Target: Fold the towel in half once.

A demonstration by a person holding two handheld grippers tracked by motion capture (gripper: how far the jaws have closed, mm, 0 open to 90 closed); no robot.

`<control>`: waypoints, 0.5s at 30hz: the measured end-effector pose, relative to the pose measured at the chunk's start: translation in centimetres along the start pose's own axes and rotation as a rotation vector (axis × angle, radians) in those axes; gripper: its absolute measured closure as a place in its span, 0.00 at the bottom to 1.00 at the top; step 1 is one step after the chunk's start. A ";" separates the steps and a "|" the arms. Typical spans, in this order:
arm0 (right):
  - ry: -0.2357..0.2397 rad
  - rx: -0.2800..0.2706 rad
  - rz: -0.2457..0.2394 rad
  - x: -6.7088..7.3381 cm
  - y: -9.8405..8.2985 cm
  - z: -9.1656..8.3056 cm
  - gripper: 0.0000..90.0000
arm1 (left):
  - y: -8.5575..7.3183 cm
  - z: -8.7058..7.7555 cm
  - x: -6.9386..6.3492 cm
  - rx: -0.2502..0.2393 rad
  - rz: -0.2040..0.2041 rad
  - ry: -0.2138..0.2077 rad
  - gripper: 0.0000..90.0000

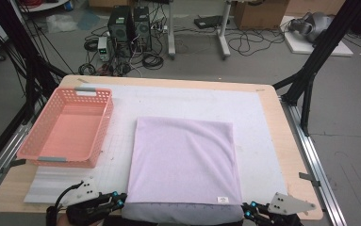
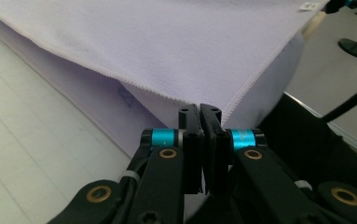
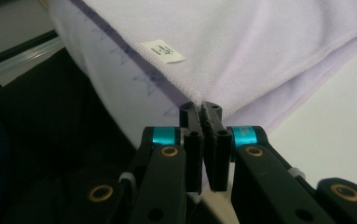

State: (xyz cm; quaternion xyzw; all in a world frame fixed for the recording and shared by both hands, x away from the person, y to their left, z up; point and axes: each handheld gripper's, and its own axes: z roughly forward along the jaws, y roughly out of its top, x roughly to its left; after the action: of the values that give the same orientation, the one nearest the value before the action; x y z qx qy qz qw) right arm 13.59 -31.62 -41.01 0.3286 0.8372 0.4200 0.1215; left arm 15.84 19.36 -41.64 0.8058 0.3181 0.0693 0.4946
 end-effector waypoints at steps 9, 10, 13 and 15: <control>0.016 0.033 0.063 0.1 -1.3 0.4 0.74 | -0.5 0.3 0.9 0.000 -0.055 -0.004 0.62; 0.015 0.021 0.077 -0.2 -1.2 0.3 0.71 | -0.1 0.4 1.4 -0.026 -0.055 0.012 0.57; 0.004 -0.026 0.107 -1.2 -0.5 0.1 0.65 | 1.3 0.8 2.8 -0.082 -0.070 0.042 0.49; -0.010 -0.053 0.118 -1.9 0.0 0.2 0.63 | 2.3 1.2 3.7 -0.114 -0.082 0.055 0.47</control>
State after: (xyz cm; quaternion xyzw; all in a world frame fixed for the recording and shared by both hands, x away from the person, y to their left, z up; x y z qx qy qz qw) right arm 15.09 -32.77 -41.26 0.3763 0.8044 0.4466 0.1093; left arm 20.34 19.90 -41.10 0.7605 0.3600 0.0889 0.5330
